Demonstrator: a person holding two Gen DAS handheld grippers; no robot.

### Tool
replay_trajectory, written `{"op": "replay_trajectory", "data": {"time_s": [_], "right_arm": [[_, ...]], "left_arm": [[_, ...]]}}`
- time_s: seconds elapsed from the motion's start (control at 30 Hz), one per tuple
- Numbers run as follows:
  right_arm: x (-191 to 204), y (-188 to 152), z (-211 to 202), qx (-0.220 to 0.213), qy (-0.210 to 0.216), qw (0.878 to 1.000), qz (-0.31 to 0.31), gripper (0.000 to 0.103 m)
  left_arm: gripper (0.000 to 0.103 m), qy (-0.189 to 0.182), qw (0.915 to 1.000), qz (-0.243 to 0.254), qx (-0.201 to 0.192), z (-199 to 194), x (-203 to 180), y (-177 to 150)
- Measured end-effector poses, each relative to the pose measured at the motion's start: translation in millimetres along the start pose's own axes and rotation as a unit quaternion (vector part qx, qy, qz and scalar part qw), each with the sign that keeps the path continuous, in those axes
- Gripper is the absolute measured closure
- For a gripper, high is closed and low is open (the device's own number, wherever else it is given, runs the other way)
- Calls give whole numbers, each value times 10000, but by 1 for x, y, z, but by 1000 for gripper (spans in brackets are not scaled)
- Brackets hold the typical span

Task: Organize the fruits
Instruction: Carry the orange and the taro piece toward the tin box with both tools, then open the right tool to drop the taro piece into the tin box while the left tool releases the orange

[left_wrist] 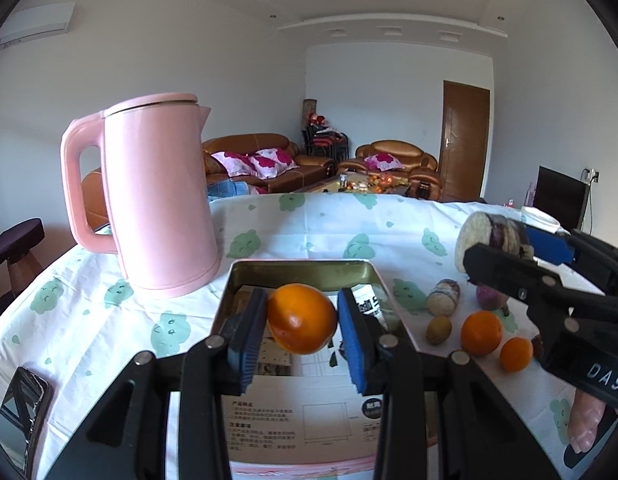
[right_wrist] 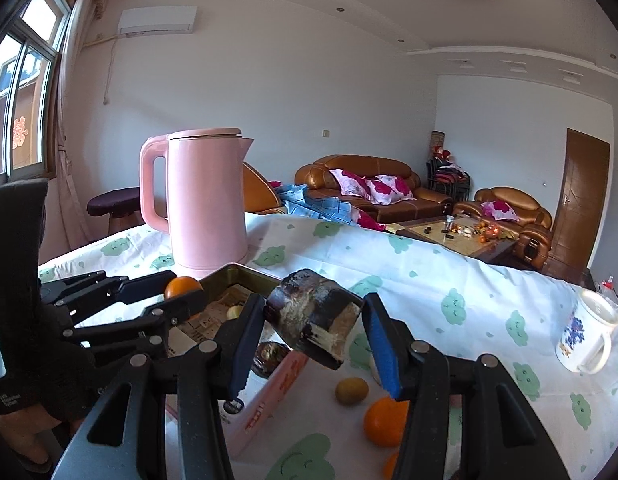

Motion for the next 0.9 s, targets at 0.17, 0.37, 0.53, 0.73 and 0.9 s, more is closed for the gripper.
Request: {"op": "replay_trajectory", "data": {"time_s": [0.17, 0.37, 0.53, 0.73, 0.9], "right_arm": [[5, 4, 12, 72, 168, 9998, 6, 51], [11, 5, 28, 205, 355, 9991, 71, 51], [19, 1, 39, 345, 476, 9983, 41, 51], [21, -5, 47, 458, 552, 9974, 67, 50], [25, -7, 54, 535, 619, 9966, 52, 50]], "left_arm": [[66, 73, 9999, -6, 96, 4, 6, 1], [66, 135, 9997, -11, 215, 11, 12, 3], [66, 145, 9994, -37, 321, 16, 17, 2], [66, 141, 9987, -71, 488, 23, 21, 0], [66, 102, 9982, -65, 588, 25, 22, -1]]}}
Point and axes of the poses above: each gripper's, at about its wrist camera, not at the fingertips, and z roughly the way its jaws point, x to its left, y to its top, the point moved 1 cm from there along z, roughly the way its jaws point, and after that the axes turned 11 degrees about -z, right-handed, at the moved point
